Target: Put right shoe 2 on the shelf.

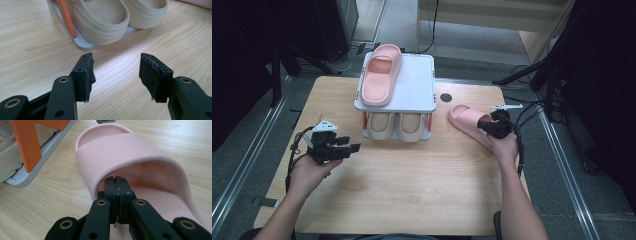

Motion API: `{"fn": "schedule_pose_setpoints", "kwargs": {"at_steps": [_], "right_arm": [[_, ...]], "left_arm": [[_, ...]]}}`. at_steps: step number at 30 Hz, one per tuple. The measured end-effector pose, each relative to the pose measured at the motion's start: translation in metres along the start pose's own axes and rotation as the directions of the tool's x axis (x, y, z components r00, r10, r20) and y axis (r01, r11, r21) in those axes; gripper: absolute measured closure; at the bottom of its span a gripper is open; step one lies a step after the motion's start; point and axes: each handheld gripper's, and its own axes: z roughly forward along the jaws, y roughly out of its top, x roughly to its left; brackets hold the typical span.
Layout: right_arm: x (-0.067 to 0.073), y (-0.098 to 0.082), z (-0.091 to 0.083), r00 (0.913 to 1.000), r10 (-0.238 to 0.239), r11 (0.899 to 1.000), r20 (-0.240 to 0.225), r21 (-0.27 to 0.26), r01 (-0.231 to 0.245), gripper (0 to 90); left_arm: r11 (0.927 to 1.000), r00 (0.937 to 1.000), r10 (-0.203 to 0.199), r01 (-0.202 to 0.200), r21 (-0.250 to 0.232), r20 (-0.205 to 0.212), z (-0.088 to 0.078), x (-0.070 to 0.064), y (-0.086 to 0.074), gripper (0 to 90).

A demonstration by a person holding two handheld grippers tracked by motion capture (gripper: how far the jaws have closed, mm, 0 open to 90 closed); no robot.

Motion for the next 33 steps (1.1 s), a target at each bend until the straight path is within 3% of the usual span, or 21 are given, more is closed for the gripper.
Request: {"fn": "schedule_pose_setpoints", "kwargs": {"at_steps": [3,8,13,17,26,33], "right_arm": [[0.003,0.0,0.003,0.9995,0.022,1.0,-0.021,0.001,-0.022,89.4],[0.017,0.002,0.008,0.9997,-0.011,1.0,-0.023,0.023,0.011,89.6],[0.025,0.004,0.013,0.999,0.013,0.999,-0.044,0.037,-0.011,89.8],[0.033,0.006,0.018,0.9977,0.009,0.999,-0.067,0.04,-0.006,89.7],[0.047,0.01,0.026,0.9959,0.038,0.998,-0.082,0.046,-0.034,89.5],[0.048,0.01,0.025,0.9951,0.033,0.998,-0.093,0.047,-0.029,88.2]], "left_arm": [[1.0,0.9999,0.01,-0.01,0.002,0.004,0.001,-0.004,-0.001,45.2],[1.0,1.0,-0.003,0.003,0.009,0.005,0.003,-0.005,-0.005,45.3],[0.9997,0.9994,-0.022,0.022,0.006,0.028,0.004,-0.006,-0.008,45.2],[0.9999,0.999,0.011,-0.011,-0.006,0.043,0.002,-0.01,-0.006,45.0],[1.0,0.9989,0.0,0.0,-0.005,0.047,0.004,-0.009,-0.006,45.0],[1.0,0.9983,-0.004,0.004,0.001,0.057,0.006,-0.008,-0.006,45.0]]}}
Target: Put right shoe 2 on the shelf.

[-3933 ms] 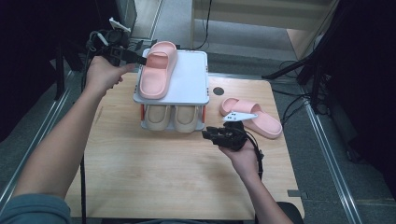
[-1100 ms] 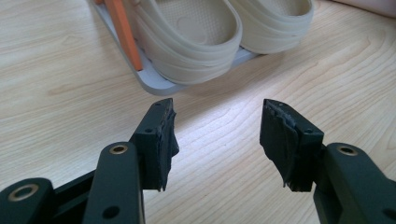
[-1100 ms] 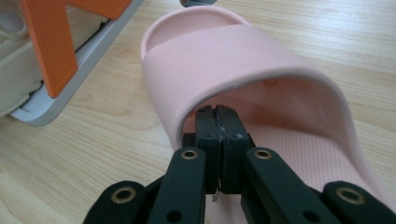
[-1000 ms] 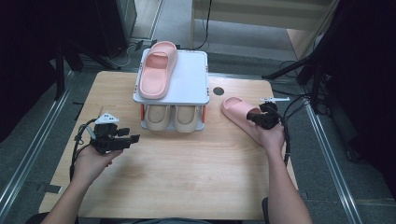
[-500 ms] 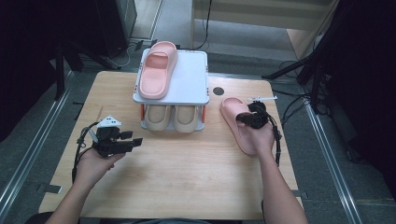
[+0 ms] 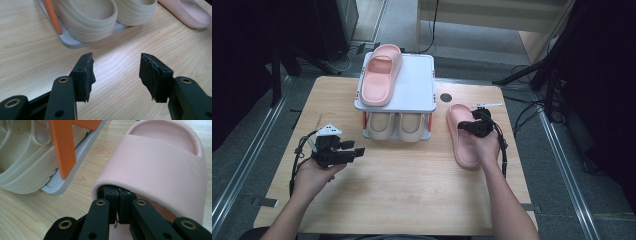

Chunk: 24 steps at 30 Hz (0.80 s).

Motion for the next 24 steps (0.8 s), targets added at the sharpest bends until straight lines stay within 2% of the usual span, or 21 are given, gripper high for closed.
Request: {"fn": "schedule_pose_setpoints", "kwargs": {"at_steps": [3,6,11,16,20,22,24], "right_arm": [[0.0,-0.001,-0.004,1.0,-0.008,1.0,-0.003,-0.005,0.008,86.6],[0.001,-0.002,-0.012,0.9998,-0.018,1.0,0.008,-0.016,0.018,86.2],[0.002,-0.007,-0.03,0.9997,-0.023,0.998,0.004,-0.054,0.023,84.3],[-0.001,-0.013,-0.048,0.9998,-0.018,0.993,0.006,-0.114,0.018,81.1],[-0.007,-0.018,-0.055,0.9992,-0.01,0.991,0.038,-0.134,0.015,74.8],[-0.01,-0.02,-0.056,0.9978,-0.012,0.992,0.066,-0.121,0.02,73.1],[-0.015,-0.022,-0.056,0.9973,0.001,0.993,0.073,-0.121,0.008,69.9]], "left_arm": [[1.0,0.9999,-0.006,0.006,0.004,0.009,0.002,0.001,0.002,45.0],[0.9998,0.9999,0.009,-0.01,0.015,0.01,0.006,-0.001,0.004,45.0],[0.9997,0.9995,0.018,-0.018,0.015,0.025,0.009,-0.003,0.009,45.0],[0.9991,0.9991,0.036,-0.037,0.023,0.024,0.013,-0.006,0.012,45.0],[0.9986,0.9988,0.038,-0.039,0.035,0.03,0.017,-0.005,0.013,44.8],[0.9984,0.9988,0.04,-0.041,0.039,0.029,0.019,-0.006,0.014,44.8],[0.9982,0.9986,0.037,-0.039,0.046,0.037,0.02,-0.006,0.014,44.8]]}}
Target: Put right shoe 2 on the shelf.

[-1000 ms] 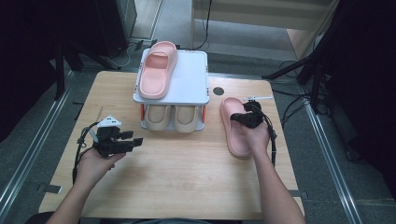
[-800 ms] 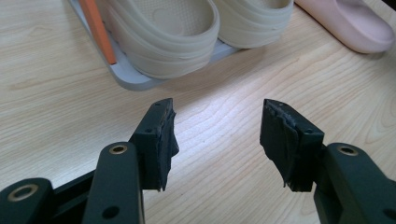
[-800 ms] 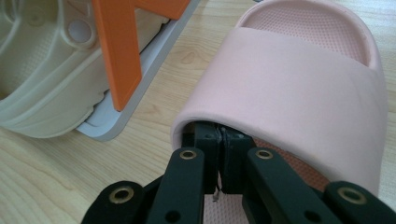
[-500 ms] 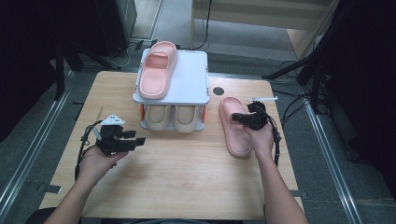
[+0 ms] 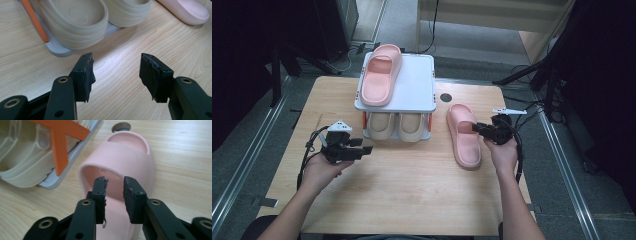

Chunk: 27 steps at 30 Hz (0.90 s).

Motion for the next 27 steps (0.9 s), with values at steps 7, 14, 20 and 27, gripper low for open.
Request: {"fn": "schedule_pose_setpoints", "kwargs": {"at_steps": [7,14,20,27], "right_arm": [[-0.011,-0.004,0.01,0.9993,0.011,1.0,0.035,0.021,-0.011,64.7],[-0.017,-0.005,0.025,0.9985,0.027,1.0,0.047,0.006,-0.027,63.8],[-0.019,-0.006,0.037,0.9963,0.008,1.0,0.086,0.006,-0.008,62.3],[-0.022,-0.004,0.049,0.9951,0.029,1.0,0.095,0.002,-0.03,58.0]], "left_arm": [[1.0,1.0,-0.001,0.001,-0.001,-0.008,-0.001,0.001,0.0,44.8],[0.9999,0.9997,0.013,-0.012,0.01,-0.019,0.0,0.0,-0.002,44.8],[1.0,0.9996,0.006,-0.006,0.005,-0.029,-0.003,0.0,-0.007,44.8],[0.9999,0.999,-0.01,0.01,0.005,-0.043,-0.007,0.002,-0.012,44.7]]}}
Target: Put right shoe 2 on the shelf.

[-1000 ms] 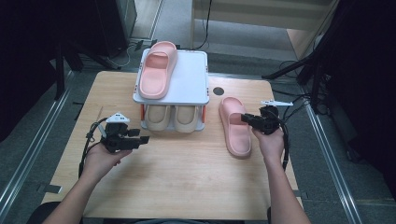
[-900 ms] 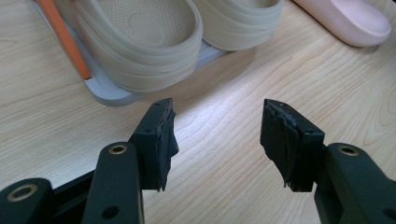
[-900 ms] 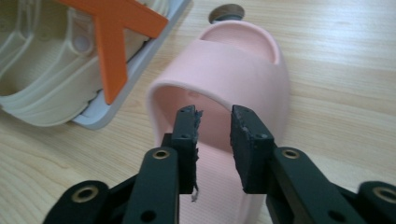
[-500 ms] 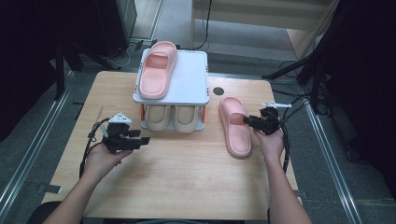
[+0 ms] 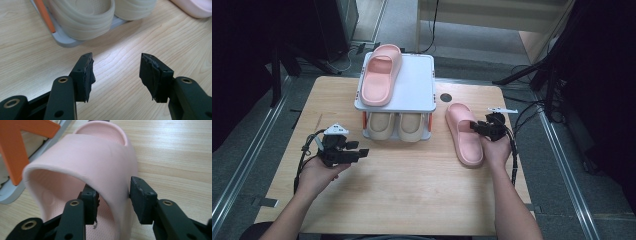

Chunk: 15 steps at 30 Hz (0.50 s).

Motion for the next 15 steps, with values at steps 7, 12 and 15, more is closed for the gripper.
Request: {"fn": "schedule_pose_setpoints", "kwargs": {"at_steps": [7,12,15], "right_arm": [[-0.004,0.0019,0.006,0.9998,0.012,1.0,0.013,0.004,-0.012,64.0],[-0.0047,0.0044,0.0059,0.9998,0.014,1.0,0.011,0.016,-0.014,65.3],[-0.0063,0.0052,0.0039,0.9998,0.009,1.0,0.02,0.017,-0.01,70.8]], "left_arm": [[1.0,0.9999,-0.008,0.008,-0.002,-0.011,-0.0037,0.0028,-0.0032,44.7],[0.9998,0.9999,-0.015,0.015,-0.01,-0.009,-0.0038,0.0049,-0.0039,44.8],[0.9998,0.9998,-0.018,0.018,0.0,-0.008,-0.0011,0.0053,-0.0035,44.8]]}}
